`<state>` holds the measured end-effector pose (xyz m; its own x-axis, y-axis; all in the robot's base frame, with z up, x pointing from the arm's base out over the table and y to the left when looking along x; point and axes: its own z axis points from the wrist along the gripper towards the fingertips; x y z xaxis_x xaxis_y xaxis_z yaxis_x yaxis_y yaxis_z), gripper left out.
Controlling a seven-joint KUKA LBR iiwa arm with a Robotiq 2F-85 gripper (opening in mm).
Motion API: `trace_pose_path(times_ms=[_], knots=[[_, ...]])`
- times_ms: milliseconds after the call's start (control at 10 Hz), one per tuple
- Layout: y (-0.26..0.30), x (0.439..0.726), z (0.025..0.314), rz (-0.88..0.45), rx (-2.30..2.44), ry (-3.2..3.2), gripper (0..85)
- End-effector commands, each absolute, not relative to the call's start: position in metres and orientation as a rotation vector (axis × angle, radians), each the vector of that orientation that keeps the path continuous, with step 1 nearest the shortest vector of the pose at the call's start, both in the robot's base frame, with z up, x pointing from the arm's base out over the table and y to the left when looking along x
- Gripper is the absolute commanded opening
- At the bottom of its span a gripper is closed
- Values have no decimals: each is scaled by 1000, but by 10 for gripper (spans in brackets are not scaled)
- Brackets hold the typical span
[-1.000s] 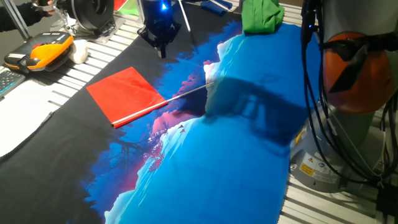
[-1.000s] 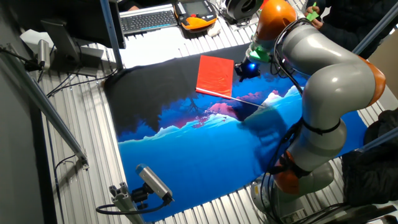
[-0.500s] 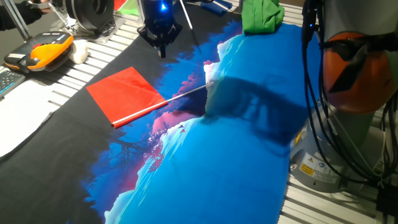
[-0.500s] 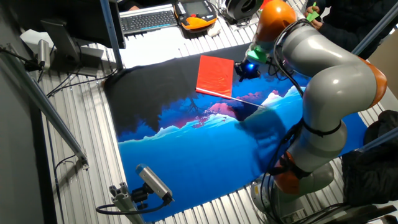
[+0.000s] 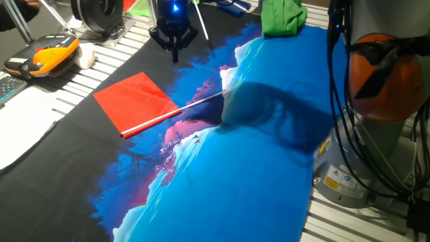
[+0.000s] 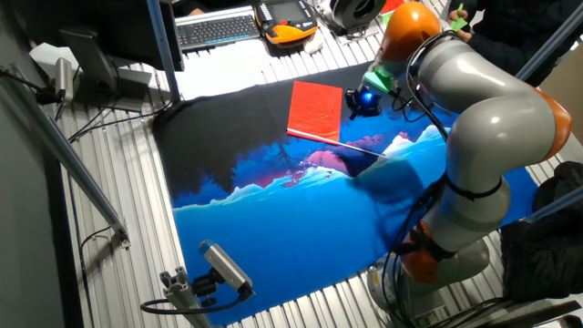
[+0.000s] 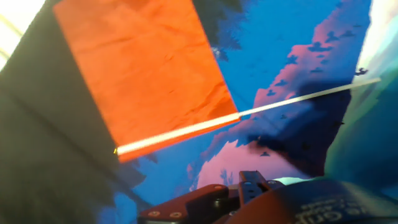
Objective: Wave the flag
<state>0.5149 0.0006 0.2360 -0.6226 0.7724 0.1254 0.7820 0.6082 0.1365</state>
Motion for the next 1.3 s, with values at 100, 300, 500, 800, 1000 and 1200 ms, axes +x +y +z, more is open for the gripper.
trace_pose_path(times_ms=[100,300,500,800,1000,1200], knots=[[0,515,236,-330,-2160,-2256,0],[0,515,236,-357,-2231,-2187,0],[-4,517,234,-273,-2343,-2089,0],[-12,522,228,-198,-2424,-2007,340],[-16,525,222,-76,-2510,-1895,340],[-23,524,212,-64,-2548,-1836,340]])
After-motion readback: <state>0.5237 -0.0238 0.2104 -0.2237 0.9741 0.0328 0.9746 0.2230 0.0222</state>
